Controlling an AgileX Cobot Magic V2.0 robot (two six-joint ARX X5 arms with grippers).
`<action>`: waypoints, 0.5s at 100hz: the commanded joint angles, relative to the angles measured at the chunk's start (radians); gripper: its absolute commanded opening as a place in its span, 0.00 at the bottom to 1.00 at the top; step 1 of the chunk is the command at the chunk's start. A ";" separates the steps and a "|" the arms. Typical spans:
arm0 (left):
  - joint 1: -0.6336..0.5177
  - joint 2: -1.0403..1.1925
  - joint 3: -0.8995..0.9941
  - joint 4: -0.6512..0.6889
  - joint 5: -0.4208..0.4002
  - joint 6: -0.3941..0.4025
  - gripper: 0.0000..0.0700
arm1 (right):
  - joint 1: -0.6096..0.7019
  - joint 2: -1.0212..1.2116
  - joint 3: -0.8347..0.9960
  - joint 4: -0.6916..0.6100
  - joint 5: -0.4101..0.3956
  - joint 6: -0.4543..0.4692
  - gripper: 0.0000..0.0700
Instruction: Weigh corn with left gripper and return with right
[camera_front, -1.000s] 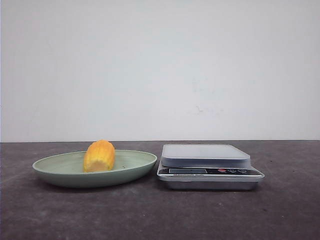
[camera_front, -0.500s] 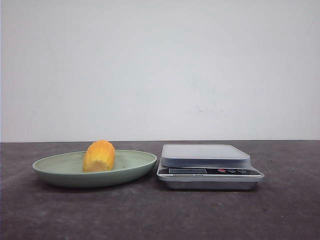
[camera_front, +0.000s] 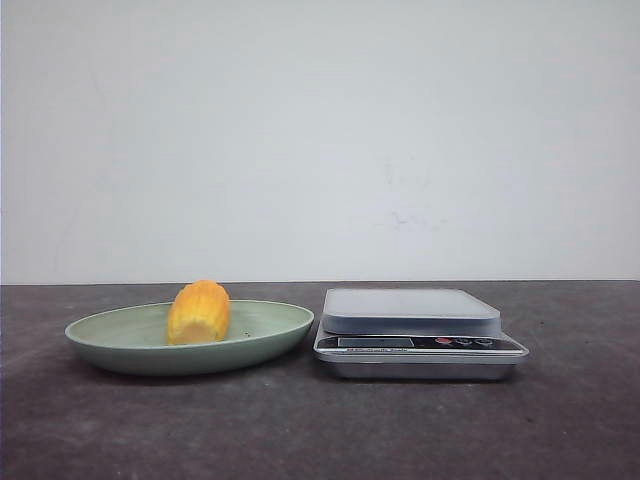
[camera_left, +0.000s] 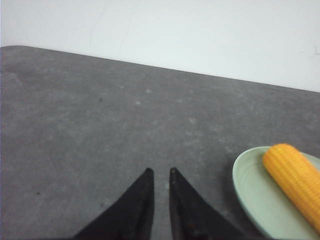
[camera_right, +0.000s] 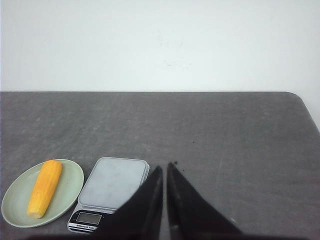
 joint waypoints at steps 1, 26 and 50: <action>0.002 -0.001 -0.012 0.019 0.002 0.003 0.02 | 0.002 0.005 0.015 0.013 0.000 0.014 0.01; 0.011 -0.001 -0.035 -0.035 0.002 0.009 0.02 | 0.002 0.005 0.015 0.013 0.000 0.014 0.01; 0.011 -0.001 -0.034 -0.024 0.002 0.009 0.02 | 0.002 0.005 0.015 0.013 0.000 0.014 0.01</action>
